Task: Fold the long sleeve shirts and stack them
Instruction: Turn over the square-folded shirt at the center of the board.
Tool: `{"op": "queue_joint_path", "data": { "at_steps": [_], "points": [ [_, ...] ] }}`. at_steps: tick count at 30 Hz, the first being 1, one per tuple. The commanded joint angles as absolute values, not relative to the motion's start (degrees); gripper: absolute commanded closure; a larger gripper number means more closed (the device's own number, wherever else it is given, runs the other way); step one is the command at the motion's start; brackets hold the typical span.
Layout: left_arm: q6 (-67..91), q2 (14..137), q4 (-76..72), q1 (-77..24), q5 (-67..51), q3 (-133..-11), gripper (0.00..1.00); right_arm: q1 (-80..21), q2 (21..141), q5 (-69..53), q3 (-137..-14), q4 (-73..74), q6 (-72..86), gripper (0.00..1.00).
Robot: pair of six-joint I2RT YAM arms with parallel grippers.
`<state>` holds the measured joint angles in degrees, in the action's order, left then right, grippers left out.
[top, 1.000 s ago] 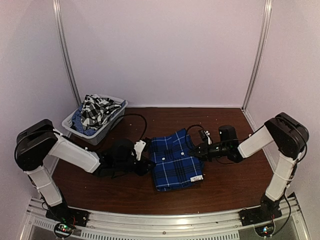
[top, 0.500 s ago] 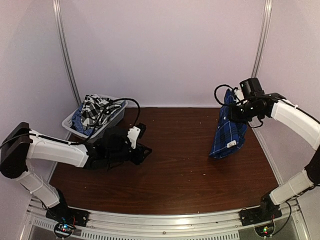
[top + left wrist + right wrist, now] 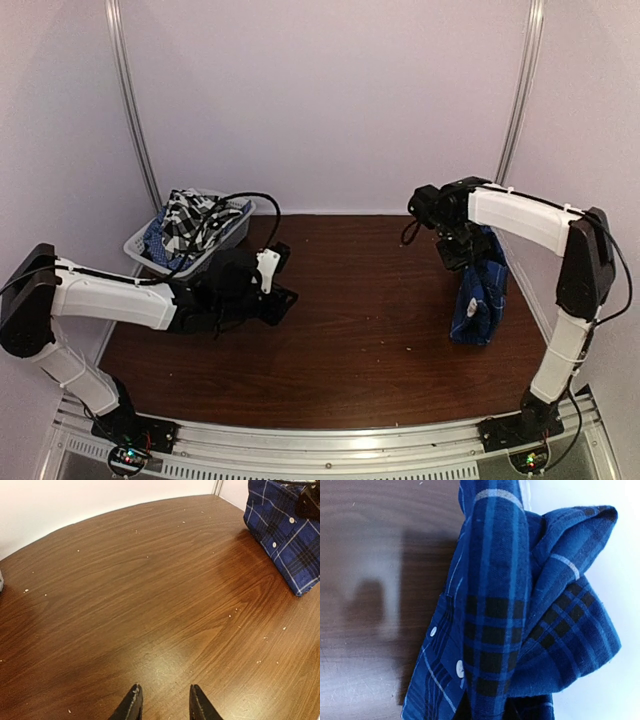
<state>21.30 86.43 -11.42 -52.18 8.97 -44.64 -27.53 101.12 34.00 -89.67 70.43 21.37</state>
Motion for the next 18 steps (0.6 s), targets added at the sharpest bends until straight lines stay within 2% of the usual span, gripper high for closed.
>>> {"op": "queue_joint_path", "data": {
  "at_steps": [1,10,18],
  "points": [
    [21.0,85.1,-11.4,-52.1,10.3,-44.6,0.67,-35.8,105.8,40.1,-93.8,77.0,26.5,1.0],
    [22.0,82.4,-10.9,-52.0,12.1,-42.7,0.67,-50.7,122.4,34.9,-107.6,78.8,28.6,1.0],
    [25.8,74.8,-7.2,-52.0,18.9,-39.4,0.66,-58.4,134.5,30.9,-119.7,78.8,27.7,0.91]
  ]
}}
